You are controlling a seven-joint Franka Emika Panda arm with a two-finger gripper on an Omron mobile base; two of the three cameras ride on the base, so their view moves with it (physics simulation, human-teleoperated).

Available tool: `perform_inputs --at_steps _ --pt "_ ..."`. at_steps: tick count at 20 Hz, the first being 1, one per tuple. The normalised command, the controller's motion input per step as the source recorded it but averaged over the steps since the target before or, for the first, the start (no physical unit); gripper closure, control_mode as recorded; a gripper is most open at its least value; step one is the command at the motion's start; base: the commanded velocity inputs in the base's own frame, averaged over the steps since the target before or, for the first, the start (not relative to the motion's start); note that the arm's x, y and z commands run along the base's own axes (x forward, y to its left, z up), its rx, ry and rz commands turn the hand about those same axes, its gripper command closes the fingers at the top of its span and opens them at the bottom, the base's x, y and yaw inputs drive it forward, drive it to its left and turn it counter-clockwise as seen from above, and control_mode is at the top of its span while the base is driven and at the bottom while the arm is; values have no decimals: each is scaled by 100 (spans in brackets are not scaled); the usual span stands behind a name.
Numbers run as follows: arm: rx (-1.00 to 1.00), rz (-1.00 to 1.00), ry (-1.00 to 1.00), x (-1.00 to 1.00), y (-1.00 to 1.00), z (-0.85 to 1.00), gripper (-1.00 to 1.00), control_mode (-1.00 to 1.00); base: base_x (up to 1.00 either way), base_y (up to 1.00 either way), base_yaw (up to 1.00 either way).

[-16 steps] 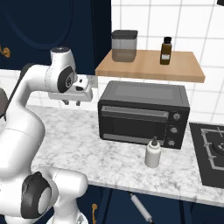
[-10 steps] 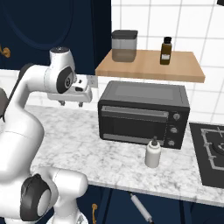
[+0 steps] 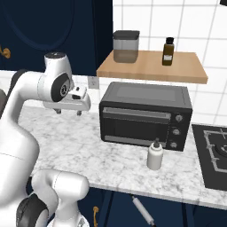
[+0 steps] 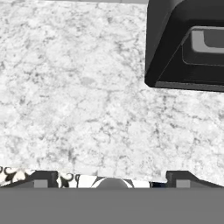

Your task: Pick the rolling pin from the drawer and place it on the counter.

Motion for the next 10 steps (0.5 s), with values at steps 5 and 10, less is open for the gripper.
perform_inputs --at_steps 5,10 --pt "0 0 0 -50 -16 -13 -100 -100 0 0 0" --pt "0 0 0 -46 -16 -14 -100 -100 0 0 0"
